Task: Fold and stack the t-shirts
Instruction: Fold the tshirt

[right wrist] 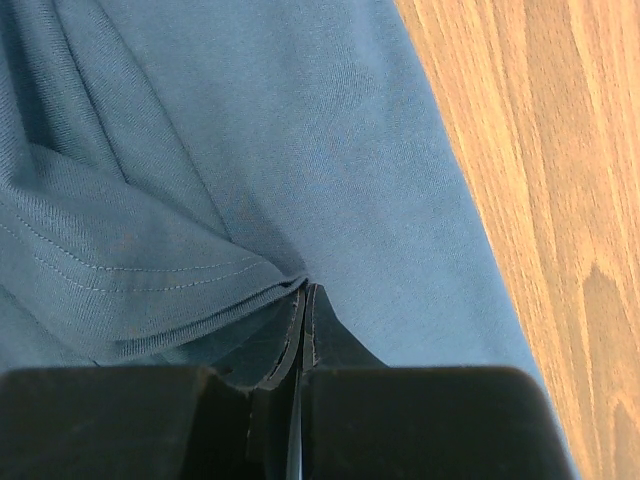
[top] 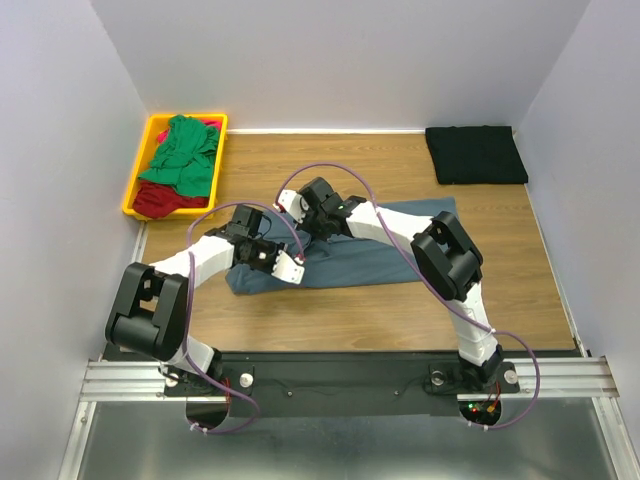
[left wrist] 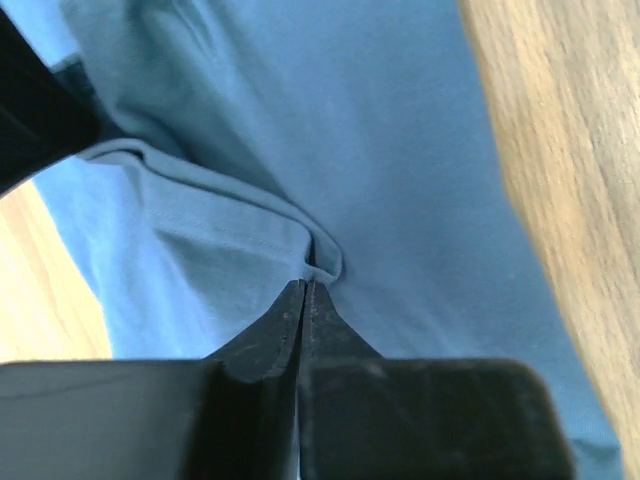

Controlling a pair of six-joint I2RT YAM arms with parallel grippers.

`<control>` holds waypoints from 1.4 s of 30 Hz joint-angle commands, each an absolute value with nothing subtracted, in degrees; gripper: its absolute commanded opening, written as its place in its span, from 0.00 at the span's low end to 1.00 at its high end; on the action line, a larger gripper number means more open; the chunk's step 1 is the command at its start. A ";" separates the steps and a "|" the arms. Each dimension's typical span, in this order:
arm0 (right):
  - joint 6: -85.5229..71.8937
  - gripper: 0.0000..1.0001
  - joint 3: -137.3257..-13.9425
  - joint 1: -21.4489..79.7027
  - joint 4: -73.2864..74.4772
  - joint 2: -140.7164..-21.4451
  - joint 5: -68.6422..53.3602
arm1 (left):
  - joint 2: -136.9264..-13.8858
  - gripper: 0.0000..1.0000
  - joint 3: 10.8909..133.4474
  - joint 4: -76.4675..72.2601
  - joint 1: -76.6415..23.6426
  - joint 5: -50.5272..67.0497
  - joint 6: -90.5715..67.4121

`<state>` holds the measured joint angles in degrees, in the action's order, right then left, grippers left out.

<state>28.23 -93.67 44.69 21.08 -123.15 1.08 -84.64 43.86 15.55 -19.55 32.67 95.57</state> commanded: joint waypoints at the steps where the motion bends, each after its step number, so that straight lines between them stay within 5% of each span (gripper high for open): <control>1: 27.69 0.01 -95.98 44.39 20.92 -122.87 0.53 | -84.20 0.00 47.10 18.89 -19.86 34.80 94.84; 14: 26.55 0.00 -96.85 42.80 21.18 -122.17 0.26 | -83.14 0.00 53.61 21.63 -13.37 39.11 86.58; 36: 24.87 0.01 -102.57 39.82 21.18 -126.30 0.79 | -98.96 0.00 70.93 14.68 -8.00 41.13 74.00; 42: 24.87 0.16 -100.64 39.81 21.45 -126.04 0.35 | -101.16 0.00 71.19 13.45 -7.82 39.03 70.85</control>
